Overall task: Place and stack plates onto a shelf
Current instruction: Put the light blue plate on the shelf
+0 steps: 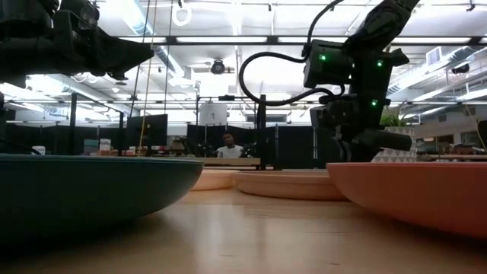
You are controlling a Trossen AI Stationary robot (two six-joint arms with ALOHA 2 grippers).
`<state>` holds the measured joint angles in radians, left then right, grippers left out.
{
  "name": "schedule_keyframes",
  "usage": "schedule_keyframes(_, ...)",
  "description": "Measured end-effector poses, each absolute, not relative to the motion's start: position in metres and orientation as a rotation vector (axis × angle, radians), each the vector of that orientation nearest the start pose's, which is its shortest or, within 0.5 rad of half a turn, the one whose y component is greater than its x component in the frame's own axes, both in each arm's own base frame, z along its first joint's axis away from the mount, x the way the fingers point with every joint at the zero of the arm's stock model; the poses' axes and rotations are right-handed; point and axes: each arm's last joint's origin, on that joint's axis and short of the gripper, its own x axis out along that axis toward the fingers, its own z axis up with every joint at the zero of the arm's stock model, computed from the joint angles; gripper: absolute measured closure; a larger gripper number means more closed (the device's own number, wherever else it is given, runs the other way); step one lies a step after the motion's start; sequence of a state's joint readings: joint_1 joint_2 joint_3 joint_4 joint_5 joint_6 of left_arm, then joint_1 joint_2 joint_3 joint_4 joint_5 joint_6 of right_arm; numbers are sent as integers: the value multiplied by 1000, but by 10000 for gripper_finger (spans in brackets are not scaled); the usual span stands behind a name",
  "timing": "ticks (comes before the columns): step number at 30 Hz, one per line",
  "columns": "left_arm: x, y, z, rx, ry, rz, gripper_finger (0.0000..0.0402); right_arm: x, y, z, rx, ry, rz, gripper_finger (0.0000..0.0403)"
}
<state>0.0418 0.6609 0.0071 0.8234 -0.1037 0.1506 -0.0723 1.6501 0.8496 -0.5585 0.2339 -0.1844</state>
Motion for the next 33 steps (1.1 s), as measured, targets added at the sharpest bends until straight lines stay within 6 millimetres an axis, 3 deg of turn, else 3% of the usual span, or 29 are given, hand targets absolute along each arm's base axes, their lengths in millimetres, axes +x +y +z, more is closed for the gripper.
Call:
schedule_keyframes(10,138,9,180,139,-152,157,285,289,-25,170,-272,1389,-163,380)
schedule_keyframes(22,138,9,178,127,-135,154,285,302,-29,245,-310,1455,-329,379)
schedule_keyframes(33,138,9,177,98,-126,152,285,306,-41,320,-336,1388,-347,378)
